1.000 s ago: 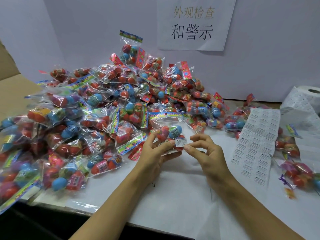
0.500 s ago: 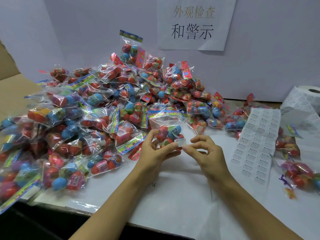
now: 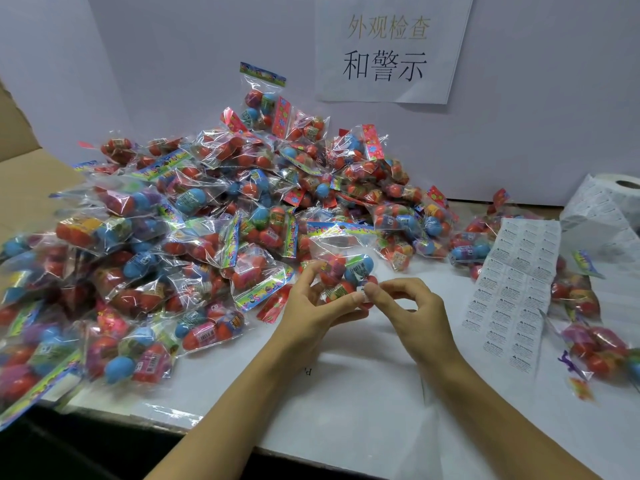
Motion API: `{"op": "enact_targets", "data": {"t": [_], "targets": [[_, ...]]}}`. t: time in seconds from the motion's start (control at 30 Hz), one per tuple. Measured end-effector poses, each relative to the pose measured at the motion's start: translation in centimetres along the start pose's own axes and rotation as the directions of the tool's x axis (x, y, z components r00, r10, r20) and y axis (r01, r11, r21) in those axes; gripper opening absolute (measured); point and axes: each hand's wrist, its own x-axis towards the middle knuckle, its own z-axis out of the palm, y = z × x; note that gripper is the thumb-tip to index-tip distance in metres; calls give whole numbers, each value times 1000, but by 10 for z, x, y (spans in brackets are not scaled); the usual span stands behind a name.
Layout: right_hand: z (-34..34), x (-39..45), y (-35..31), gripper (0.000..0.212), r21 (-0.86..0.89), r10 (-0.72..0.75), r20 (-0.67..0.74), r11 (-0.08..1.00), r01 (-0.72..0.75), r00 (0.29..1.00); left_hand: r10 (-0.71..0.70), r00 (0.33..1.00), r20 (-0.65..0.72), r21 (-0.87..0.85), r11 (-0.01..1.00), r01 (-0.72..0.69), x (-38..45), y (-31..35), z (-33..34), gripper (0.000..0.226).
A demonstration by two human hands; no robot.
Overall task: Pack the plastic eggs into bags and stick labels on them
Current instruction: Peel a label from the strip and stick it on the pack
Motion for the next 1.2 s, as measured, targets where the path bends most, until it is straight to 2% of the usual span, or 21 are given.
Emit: {"op": "enact_targets", "data": {"t": [0.17,0.37,0.53,0.77,1.03,1.2], "targets": [[-1,1,-4,26,110,19,50,994,-25,999,-5,1000,8,-2,1000,5,-1,1,0,50],[-1,0,-6,14,184,80,63,979,-91,995,-20,1000,-2,-33,999,20,0,2,0,44],[-1,-1,-7,24,171,95,66,980,-105,993,-38,999,-33,-29,999,37,1,1,-1,51],[-1,-5,-13,30,147,-34,54,989,26,998,-44,998,-42,-60,997,41,1,2,-2,54],[-2,-4,-10,5,163,-48,98,986,31,994,-61,997,-47,-87,995,57,0,4,-1,59],[-3,-1,-7,28,187,-63,100,981,43,993,-66,997,-40,-81,995,63,1,3,-1,56]]}}
